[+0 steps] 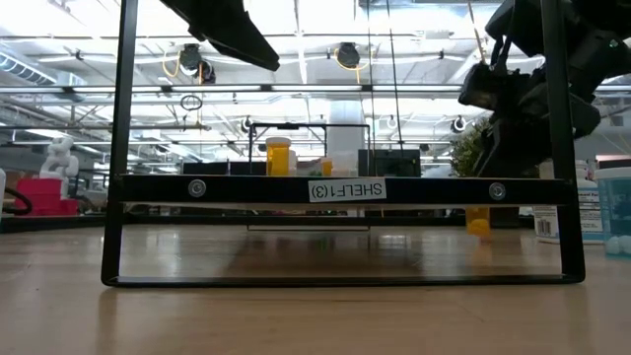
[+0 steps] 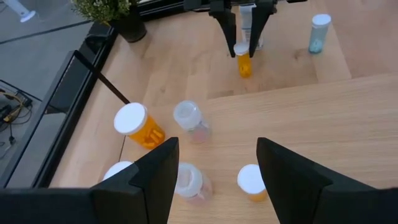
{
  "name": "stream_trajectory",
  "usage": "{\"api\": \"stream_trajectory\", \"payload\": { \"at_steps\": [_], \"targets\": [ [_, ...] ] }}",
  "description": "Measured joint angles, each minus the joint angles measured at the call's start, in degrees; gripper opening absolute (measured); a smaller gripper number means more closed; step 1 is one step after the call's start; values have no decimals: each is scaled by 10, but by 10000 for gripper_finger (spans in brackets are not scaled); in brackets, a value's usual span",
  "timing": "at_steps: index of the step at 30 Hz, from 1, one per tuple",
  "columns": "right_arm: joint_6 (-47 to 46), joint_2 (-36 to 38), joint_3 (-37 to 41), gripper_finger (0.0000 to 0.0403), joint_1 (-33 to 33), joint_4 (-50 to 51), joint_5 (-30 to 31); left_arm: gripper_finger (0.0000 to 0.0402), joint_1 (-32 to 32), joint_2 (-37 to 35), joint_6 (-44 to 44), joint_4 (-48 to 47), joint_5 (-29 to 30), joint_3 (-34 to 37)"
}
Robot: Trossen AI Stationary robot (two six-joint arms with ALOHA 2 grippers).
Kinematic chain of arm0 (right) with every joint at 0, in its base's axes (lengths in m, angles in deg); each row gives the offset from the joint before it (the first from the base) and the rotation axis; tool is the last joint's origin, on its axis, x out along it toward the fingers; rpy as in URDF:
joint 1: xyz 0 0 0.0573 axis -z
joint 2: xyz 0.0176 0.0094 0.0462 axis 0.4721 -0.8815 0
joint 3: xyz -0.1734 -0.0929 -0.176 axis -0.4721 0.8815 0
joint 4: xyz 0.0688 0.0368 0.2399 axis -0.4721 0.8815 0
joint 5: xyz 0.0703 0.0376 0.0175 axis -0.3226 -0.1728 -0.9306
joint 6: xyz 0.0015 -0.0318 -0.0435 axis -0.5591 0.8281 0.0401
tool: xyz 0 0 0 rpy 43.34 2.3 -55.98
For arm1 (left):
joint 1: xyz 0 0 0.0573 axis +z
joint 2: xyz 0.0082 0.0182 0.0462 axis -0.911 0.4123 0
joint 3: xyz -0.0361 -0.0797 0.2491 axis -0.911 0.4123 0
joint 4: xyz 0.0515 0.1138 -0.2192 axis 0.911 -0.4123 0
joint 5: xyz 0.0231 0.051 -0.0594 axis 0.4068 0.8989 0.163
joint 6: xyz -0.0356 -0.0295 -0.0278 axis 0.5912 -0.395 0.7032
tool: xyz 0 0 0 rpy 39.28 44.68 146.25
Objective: Pick and place medicine bottles onto shelf by color
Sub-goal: Put the small orange medicine bottle on the shelf
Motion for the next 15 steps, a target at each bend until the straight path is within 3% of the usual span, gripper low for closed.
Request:
{"api": "stream_trajectory", "payload": {
  "at_steps": [7,15],
  "targets": [
    [9,1,-12,121,0,-32,0,218,0,0,0,0,0,0],
    [31,1,-83,118,0,-24,1,218,0,0,-1,12,0,0]
  ]
}}
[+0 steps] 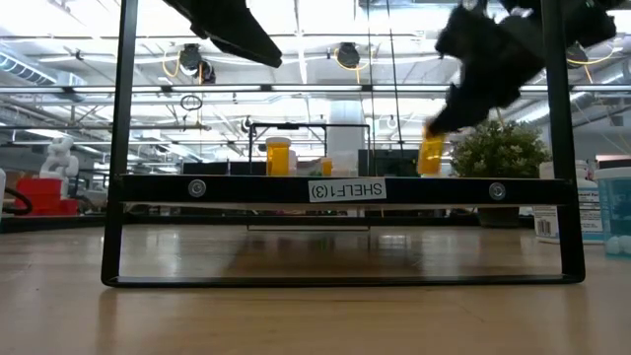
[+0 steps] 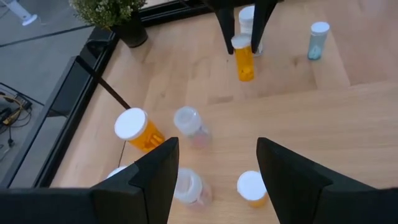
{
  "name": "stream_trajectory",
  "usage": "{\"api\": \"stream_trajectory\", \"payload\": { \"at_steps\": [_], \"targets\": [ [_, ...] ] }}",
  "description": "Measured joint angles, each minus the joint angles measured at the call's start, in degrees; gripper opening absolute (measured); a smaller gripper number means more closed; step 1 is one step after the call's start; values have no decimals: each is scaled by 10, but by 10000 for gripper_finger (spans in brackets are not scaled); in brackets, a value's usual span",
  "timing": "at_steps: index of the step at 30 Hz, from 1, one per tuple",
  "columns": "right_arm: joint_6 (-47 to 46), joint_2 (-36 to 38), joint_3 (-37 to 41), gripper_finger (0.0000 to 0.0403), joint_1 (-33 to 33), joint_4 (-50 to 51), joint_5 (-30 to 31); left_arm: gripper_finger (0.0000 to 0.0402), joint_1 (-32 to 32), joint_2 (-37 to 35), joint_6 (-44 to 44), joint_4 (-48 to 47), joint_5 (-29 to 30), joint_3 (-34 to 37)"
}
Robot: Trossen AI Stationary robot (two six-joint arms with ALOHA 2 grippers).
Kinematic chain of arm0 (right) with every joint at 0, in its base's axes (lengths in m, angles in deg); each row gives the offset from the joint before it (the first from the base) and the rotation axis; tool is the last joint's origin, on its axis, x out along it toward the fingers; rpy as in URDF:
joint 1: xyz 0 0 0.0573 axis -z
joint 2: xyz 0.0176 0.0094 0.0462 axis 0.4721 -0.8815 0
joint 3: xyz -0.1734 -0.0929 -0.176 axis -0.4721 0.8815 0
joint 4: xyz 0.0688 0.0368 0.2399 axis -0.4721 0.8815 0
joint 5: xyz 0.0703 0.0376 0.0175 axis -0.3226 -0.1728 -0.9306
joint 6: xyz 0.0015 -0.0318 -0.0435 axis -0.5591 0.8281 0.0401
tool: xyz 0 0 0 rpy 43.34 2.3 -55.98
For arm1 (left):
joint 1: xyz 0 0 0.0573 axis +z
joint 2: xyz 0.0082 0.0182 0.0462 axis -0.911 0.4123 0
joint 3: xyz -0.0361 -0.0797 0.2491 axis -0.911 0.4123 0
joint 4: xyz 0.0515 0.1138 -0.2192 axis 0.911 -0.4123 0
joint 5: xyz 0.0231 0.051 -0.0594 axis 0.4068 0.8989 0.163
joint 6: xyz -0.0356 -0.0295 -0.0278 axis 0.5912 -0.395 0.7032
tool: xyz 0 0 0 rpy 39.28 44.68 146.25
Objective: Pick and place medicine bottles onto shelf by color
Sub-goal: Put the small orange medicine bottle on the shelf
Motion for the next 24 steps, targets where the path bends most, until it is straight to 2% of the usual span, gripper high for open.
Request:
{"api": "stream_trajectory", "payload": {
  "at_steps": [13,24],
  "targets": [
    [46,-21,-90,120,4,-4,4,218,1,0,0,5,0,0],
    [87,-148,-202,121,7,-2,0,218,1,0,-1,8,1,0]
  ]
}}
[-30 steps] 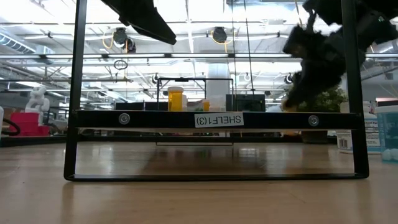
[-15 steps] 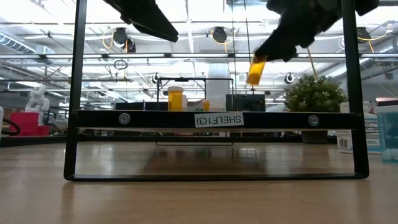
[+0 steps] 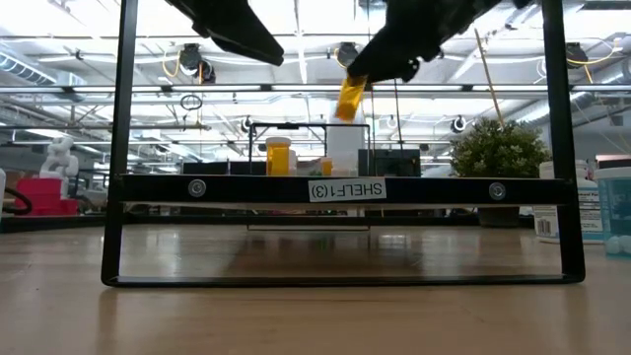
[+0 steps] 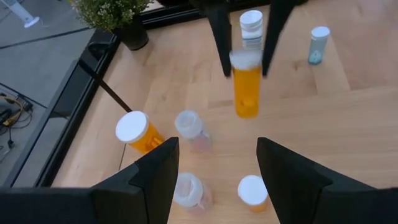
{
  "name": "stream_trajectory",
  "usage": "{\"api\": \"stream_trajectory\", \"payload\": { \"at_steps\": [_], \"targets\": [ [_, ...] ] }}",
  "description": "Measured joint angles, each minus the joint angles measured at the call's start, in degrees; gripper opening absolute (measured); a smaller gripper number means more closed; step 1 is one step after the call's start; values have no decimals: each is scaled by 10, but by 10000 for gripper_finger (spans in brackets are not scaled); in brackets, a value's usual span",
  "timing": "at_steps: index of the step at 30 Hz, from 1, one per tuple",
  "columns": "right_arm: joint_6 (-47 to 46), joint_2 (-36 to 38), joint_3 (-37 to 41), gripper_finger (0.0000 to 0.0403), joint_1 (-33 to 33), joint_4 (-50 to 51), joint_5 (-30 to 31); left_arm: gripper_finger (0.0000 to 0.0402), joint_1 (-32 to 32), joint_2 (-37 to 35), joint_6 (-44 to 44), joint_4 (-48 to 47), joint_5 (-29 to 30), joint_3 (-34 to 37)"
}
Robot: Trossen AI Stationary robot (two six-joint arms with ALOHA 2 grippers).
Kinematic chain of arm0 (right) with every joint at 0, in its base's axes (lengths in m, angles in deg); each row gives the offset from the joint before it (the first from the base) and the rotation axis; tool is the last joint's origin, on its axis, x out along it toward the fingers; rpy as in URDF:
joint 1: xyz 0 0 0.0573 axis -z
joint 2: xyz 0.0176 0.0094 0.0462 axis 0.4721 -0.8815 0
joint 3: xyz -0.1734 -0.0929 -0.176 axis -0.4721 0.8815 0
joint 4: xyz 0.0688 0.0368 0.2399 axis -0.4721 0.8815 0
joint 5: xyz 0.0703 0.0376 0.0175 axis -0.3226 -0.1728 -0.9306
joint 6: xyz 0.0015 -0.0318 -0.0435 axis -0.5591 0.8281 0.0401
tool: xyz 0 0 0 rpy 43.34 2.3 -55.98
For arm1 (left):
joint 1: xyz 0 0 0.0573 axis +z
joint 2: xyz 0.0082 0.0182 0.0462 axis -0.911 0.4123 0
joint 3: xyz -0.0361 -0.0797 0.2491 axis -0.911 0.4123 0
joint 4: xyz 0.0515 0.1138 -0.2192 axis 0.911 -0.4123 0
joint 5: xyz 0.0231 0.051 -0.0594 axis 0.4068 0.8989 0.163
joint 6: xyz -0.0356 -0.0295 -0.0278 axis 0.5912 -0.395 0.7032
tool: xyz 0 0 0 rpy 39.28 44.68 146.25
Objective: Pick and place medicine bottles onto shelf by color
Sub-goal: Put the small orange medicine bottle on the shelf
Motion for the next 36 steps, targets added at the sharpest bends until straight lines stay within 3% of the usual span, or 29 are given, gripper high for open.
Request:
{"api": "stream_trajectory", "payload": {
  "at_steps": [14,36],
  "targets": [
    [15,-107,-33,121,21,4,-30,218,0,0,2,-9,0,0],
    [10,-118,-33,121,23,35,-31,218,0,0,4,-8,0,0]
  ]
}}
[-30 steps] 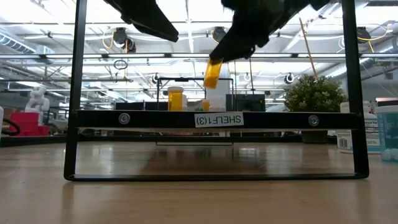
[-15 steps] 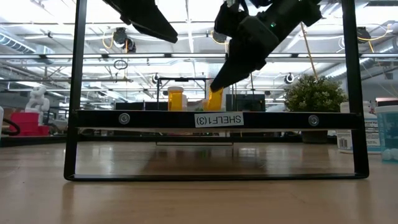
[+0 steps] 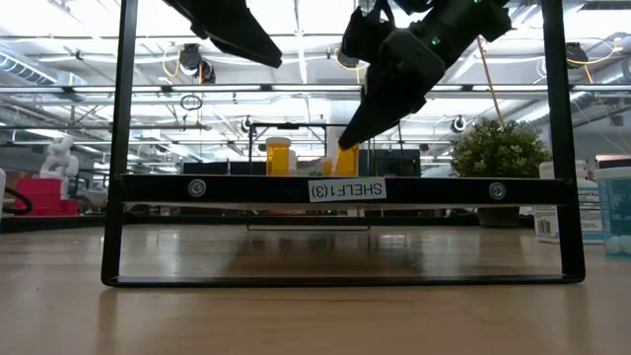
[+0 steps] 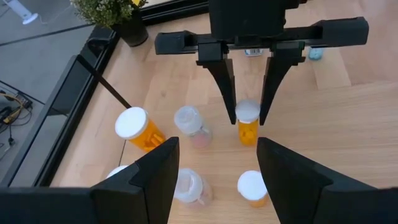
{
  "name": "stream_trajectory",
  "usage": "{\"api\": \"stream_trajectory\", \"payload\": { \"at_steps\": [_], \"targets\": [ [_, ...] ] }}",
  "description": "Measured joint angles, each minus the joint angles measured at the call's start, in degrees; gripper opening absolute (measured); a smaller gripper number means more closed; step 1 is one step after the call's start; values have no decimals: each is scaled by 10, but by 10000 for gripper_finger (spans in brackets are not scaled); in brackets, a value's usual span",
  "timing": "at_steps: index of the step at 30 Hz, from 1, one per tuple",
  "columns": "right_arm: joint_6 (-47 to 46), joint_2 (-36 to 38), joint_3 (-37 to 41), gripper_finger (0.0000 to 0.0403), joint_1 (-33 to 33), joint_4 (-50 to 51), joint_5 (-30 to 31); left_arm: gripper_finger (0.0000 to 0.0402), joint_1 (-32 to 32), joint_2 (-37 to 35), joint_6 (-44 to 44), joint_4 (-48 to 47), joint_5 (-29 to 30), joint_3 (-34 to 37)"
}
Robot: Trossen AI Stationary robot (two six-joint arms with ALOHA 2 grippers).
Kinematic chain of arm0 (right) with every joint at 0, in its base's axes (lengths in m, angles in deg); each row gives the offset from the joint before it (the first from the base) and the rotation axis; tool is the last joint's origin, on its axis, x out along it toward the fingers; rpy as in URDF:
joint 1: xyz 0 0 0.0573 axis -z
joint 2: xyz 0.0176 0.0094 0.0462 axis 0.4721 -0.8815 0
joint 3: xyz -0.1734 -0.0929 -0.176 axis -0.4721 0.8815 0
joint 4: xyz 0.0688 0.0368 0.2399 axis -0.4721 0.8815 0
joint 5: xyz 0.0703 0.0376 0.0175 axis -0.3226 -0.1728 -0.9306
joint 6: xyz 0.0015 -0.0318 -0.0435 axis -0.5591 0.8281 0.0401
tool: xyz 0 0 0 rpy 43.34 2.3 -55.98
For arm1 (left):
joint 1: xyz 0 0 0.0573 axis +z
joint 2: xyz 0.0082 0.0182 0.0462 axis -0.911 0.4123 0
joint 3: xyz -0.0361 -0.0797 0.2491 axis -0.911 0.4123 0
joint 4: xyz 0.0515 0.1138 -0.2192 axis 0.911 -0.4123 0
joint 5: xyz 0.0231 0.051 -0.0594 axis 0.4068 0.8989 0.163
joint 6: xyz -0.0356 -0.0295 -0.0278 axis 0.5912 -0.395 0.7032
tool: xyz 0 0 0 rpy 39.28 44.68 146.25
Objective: Pick and place medicine bottles onto shelf by color
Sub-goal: Put the small orange medicine bottle on the shelf
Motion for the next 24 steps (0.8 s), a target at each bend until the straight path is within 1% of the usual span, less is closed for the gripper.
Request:
{"api": "stream_trajectory", "payload": {
  "at_steps": [15,24],
  "targets": [
    [0,-10,1,123,1,0,-1,218,0,0,0,1,0,0],
    [0,-17,1,144,2,-1,-2,218,0,0,-2,4,0,0]
  ]
}}
